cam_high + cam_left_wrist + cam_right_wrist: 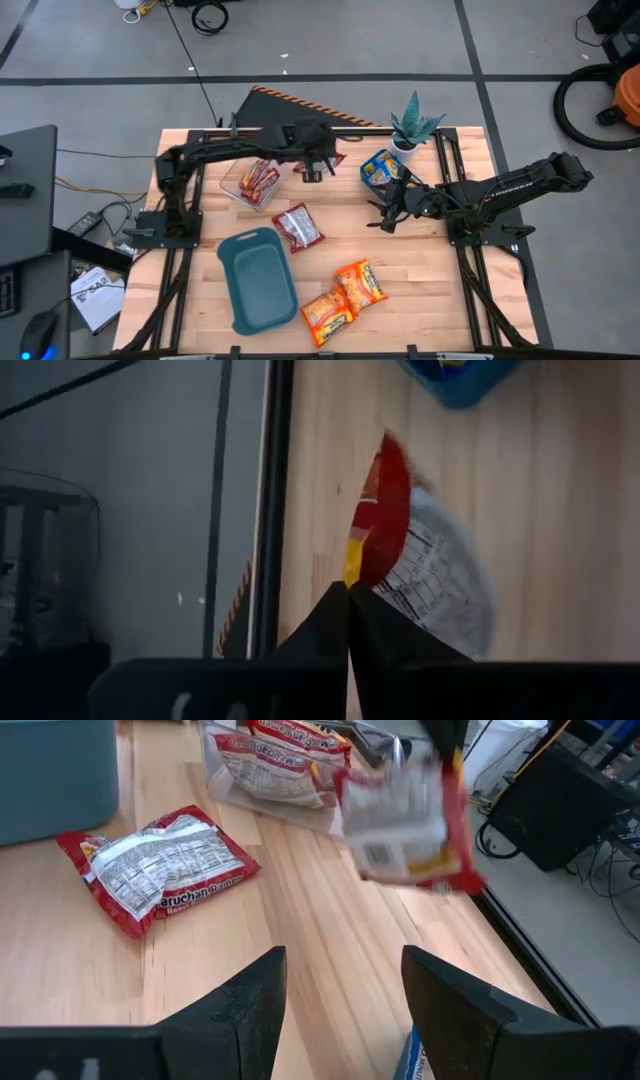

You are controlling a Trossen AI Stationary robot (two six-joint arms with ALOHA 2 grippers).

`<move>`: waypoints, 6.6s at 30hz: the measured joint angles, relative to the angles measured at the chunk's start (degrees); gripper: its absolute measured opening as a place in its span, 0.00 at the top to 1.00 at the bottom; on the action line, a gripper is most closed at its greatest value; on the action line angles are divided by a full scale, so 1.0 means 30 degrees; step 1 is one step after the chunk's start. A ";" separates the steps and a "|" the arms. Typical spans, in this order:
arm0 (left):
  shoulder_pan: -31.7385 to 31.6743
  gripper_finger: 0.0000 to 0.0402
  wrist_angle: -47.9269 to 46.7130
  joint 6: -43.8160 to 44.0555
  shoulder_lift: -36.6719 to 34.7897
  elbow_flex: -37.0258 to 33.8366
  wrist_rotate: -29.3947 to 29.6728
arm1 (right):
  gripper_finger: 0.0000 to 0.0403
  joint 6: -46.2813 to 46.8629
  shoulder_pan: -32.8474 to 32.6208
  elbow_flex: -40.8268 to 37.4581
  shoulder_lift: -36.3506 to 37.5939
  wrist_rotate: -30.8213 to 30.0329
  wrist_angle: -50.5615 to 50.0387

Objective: Sort Maruchan noodles
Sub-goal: Put the red noodle pack into the transparent bin

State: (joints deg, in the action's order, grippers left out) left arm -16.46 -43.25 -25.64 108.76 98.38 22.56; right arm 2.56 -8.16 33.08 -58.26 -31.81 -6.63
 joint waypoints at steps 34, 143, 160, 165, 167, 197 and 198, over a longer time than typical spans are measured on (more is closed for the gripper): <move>-0.4240 0.99 -0.8626 -0.8995 -0.5860 0.0142 -0.0940 | 0.49 -0.1063 0.0051 0.0007 0.0000 0.0481 0.1506; 0.6716 0.58 -0.2473 0.0177 0.0837 -0.5504 -0.4478 | 0.49 -0.1519 0.1144 -0.0306 -0.0080 0.1793 0.2696; 0.6044 0.65 -0.5284 -0.0133 0.1203 -0.3151 -0.6096 | 0.49 -0.1404 0.1158 -0.0313 -0.0080 0.2004 0.2761; 0.6135 0.65 -0.4524 -0.1375 0.2250 -0.3151 -0.5500 | 0.49 -0.1406 0.1158 -0.0313 -0.0080 0.2004 0.2757; 0.6226 0.65 -0.4317 -0.2028 0.2588 -0.3151 -0.4751 | 0.49 -0.1405 0.1158 -0.0313 -0.0080 0.2004 0.2716; 0.6197 0.99 -0.5174 -0.2152 0.1751 -0.3180 -0.4070 | 0.49 -0.1057 0.1122 -0.0321 -0.0080 0.2018 0.2130; 0.6175 0.99 -0.5369 -0.2057 0.1481 -0.3180 -0.4048 | 0.49 -0.1063 0.1122 -0.0321 -0.0080 0.2018 0.2122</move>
State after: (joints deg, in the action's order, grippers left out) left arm 2.07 -59.36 -31.81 113.20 88.84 10.42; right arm -0.62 -4.80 32.12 -58.50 -25.76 -0.27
